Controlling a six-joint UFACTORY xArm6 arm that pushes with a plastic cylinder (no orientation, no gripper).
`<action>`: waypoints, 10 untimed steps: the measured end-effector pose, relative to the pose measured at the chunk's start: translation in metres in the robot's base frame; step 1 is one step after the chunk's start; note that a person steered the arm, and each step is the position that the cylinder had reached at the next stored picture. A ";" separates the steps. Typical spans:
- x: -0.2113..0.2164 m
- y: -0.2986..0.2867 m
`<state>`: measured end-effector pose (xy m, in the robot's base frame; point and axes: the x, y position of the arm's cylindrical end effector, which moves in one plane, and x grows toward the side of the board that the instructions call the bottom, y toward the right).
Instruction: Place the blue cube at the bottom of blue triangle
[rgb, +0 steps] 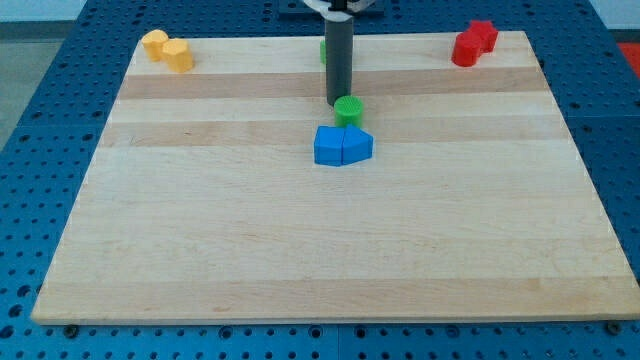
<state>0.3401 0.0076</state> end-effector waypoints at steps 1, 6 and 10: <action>0.003 -0.009; 0.132 -0.021; 0.130 -0.111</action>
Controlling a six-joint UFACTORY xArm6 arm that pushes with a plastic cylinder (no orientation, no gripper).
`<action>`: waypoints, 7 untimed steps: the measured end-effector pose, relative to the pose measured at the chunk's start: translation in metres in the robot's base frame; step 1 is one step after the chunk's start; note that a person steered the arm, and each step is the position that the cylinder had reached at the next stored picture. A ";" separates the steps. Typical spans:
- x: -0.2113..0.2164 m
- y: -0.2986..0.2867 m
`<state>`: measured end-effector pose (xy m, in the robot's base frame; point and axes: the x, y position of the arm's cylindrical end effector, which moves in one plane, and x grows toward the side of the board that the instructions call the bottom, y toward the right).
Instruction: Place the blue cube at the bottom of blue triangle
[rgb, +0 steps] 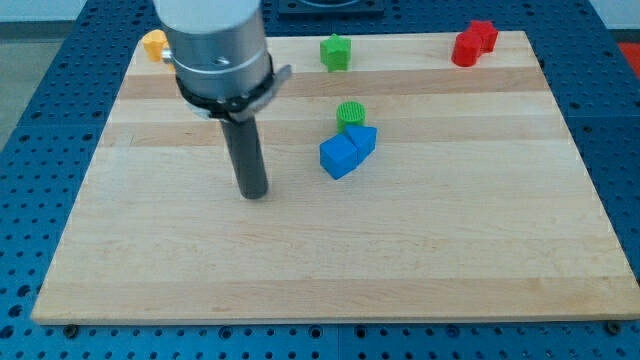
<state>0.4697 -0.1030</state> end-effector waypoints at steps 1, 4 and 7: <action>-0.018 -0.006; -0.048 0.068; 0.006 0.106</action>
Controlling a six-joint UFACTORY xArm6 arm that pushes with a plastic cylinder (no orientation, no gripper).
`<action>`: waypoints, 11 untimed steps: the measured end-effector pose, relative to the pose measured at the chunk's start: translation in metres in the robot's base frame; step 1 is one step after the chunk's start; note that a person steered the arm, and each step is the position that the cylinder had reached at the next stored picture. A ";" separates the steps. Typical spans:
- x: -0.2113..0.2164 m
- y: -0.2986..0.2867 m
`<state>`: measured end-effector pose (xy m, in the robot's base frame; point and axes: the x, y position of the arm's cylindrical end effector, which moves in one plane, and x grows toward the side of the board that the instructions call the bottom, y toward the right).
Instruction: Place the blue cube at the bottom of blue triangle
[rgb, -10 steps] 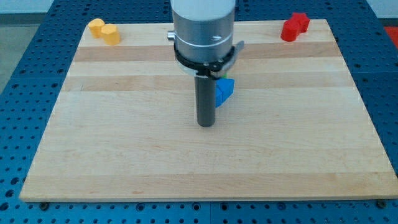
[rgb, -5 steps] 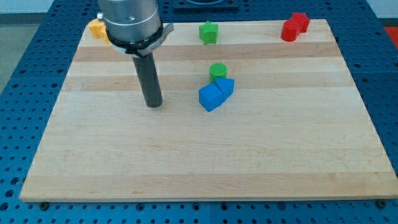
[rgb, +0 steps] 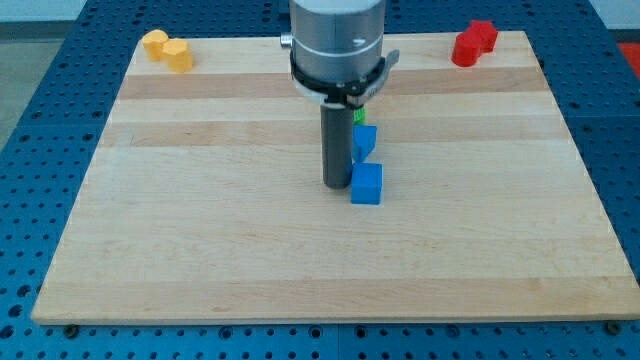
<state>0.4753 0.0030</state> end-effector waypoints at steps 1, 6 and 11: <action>0.011 -0.013; 0.051 0.026; 0.034 0.048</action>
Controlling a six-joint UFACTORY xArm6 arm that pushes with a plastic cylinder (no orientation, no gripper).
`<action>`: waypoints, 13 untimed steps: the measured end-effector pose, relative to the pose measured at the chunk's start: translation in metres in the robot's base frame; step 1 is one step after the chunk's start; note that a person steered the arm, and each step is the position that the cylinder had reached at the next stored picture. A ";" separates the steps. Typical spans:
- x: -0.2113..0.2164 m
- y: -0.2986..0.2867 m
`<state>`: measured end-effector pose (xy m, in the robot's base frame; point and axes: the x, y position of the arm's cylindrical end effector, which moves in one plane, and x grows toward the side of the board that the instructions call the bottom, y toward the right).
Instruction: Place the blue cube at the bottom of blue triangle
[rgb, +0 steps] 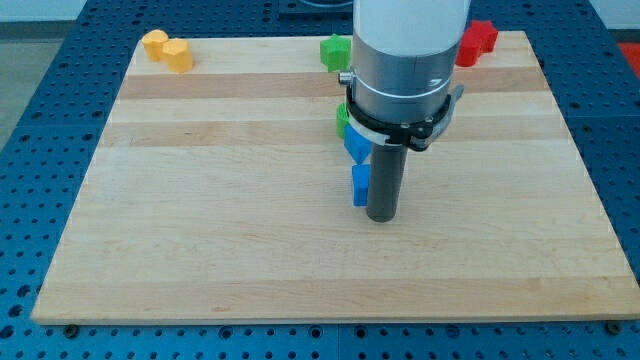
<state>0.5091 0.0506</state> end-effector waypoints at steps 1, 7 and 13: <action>-0.003 -0.001; -0.014 -0.014; -0.016 -0.045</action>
